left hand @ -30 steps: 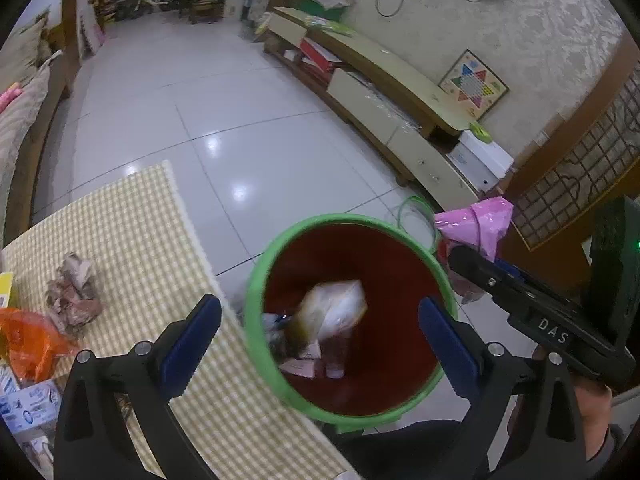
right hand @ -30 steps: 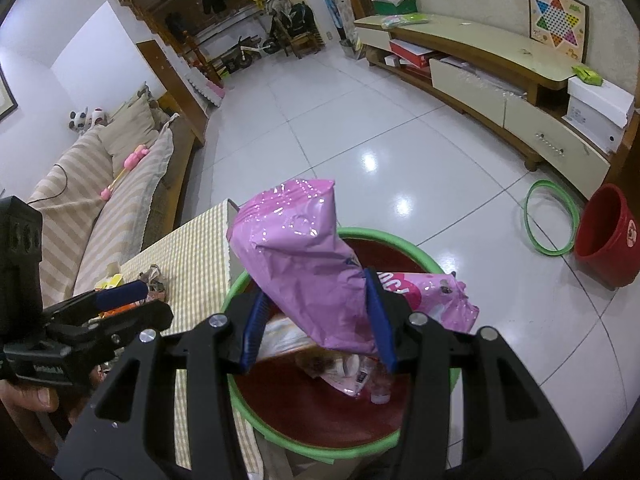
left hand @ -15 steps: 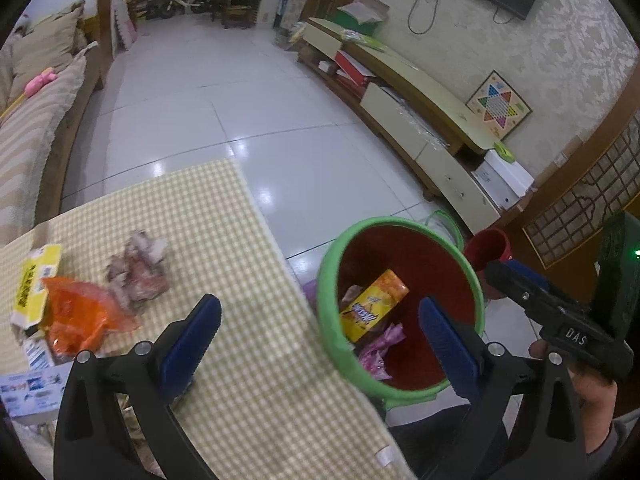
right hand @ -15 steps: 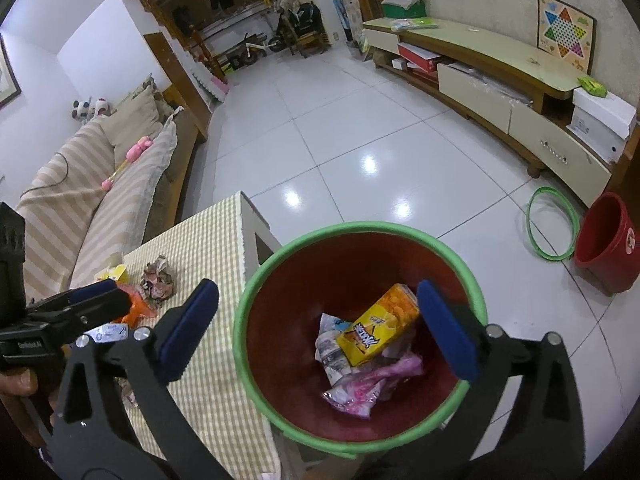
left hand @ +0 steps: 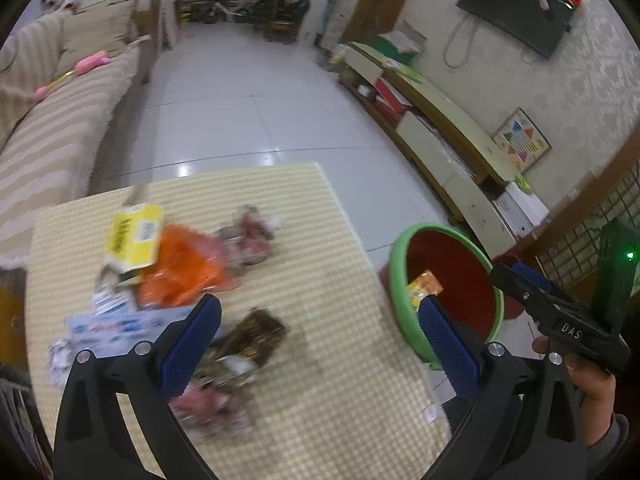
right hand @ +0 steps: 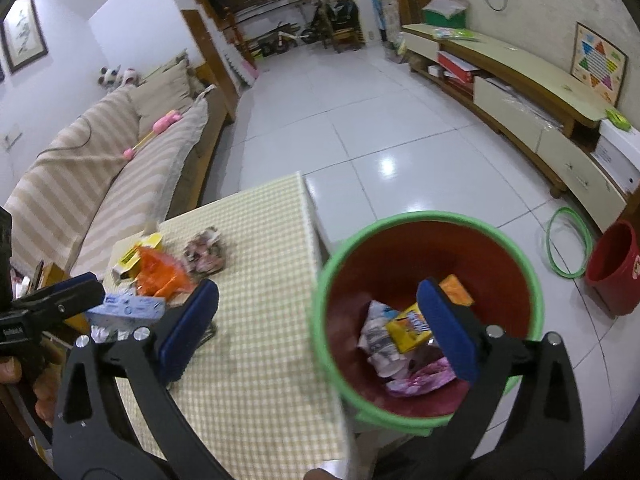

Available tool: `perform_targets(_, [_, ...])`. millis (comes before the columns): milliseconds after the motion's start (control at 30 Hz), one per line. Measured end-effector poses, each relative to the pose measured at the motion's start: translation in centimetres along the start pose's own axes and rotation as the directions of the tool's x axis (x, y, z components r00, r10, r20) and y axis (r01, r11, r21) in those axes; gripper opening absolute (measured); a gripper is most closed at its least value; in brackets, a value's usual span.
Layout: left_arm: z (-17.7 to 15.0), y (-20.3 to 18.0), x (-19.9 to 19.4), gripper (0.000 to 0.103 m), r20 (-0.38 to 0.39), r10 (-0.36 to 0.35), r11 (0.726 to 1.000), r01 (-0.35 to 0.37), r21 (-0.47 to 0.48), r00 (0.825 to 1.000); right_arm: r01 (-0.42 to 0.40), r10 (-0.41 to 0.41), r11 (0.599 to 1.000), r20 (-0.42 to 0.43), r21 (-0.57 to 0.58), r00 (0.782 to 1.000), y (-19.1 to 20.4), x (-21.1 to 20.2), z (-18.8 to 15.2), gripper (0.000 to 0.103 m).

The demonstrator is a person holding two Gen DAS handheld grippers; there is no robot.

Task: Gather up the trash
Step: 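Move both tools back over the table toward the remaining trash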

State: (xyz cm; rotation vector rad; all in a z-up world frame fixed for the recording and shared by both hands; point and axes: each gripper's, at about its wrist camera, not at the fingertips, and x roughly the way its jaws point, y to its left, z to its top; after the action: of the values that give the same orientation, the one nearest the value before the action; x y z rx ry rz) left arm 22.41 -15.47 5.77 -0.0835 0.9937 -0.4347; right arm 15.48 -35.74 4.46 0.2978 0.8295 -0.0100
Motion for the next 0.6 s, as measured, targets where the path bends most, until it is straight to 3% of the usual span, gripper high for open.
perform_targets(333, [-3.0,7.8,-4.8,0.095,0.044,0.066,0.993,-0.061,-0.105,0.997,-0.048,0.045,0.995,-0.040,-0.088,0.998,6.7,1.2,-1.4,0.098])
perform_targets(600, [-6.3,13.8,-6.4,0.095,0.036,0.111,0.974,-0.102,-0.201,0.993,-0.083,0.069,0.984,-0.091,-0.157,0.993,10.9,2.6,-2.7,0.098])
